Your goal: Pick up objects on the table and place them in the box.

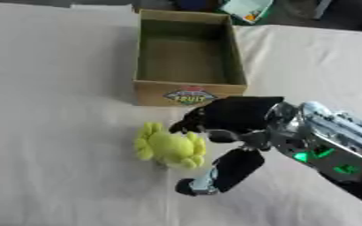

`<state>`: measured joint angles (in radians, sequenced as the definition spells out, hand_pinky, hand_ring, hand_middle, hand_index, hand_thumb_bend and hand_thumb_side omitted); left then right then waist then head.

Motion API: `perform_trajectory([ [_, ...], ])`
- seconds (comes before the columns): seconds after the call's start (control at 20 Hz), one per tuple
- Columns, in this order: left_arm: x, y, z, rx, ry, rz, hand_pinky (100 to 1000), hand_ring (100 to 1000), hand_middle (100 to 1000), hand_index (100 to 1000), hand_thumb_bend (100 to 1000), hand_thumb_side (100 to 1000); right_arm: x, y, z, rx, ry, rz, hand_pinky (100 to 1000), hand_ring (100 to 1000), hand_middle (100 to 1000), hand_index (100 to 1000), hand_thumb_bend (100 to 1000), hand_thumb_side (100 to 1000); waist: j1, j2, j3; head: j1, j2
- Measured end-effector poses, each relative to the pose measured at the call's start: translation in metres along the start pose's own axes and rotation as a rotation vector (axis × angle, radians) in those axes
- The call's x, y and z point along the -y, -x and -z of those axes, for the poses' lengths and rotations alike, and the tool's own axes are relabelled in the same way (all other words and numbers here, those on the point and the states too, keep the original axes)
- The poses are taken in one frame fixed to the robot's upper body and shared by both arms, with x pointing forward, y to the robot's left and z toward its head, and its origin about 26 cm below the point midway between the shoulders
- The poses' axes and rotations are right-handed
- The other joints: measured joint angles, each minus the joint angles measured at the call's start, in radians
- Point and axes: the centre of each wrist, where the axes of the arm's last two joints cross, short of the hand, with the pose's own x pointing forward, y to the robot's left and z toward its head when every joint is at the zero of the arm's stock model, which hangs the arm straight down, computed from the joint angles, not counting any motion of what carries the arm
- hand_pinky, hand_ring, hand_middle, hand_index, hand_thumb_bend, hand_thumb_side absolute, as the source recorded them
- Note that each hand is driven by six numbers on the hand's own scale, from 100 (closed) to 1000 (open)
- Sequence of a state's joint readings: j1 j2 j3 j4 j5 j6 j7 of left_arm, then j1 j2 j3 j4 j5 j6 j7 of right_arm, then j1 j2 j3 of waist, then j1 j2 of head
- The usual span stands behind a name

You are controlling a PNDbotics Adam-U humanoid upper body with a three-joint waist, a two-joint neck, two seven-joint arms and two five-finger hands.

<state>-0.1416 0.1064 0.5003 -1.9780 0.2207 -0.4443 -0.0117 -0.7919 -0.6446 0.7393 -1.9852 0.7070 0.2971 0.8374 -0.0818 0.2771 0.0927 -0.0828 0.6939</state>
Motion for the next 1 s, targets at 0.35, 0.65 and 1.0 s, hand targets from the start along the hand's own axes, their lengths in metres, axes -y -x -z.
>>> perform_trajectory([
  [0.35,0.001,0.0,0.0,-0.004,0.007,-0.004,408,391,417,714,100,660,-0.002,0.0,0.0,-0.065,0.042,-0.02,868,847,822,1000,430,924,-0.001,0.002,0.001,0.0,0.0],
  [0.65,0.002,0.0,0.001,-0.004,0.01,-0.006,408,391,417,713,100,661,-0.004,-0.002,0.002,-0.104,0.039,-0.024,870,848,811,1000,456,925,-0.001,0.008,0.009,-0.005,0.0],
  [1.0,0.003,0.0,0.002,-0.003,0.018,-0.01,408,391,417,713,100,662,-0.006,-0.004,0.015,-0.133,0.029,0.01,868,843,792,1000,413,921,-0.001,0.013,0.02,-0.014,-0.001],
])
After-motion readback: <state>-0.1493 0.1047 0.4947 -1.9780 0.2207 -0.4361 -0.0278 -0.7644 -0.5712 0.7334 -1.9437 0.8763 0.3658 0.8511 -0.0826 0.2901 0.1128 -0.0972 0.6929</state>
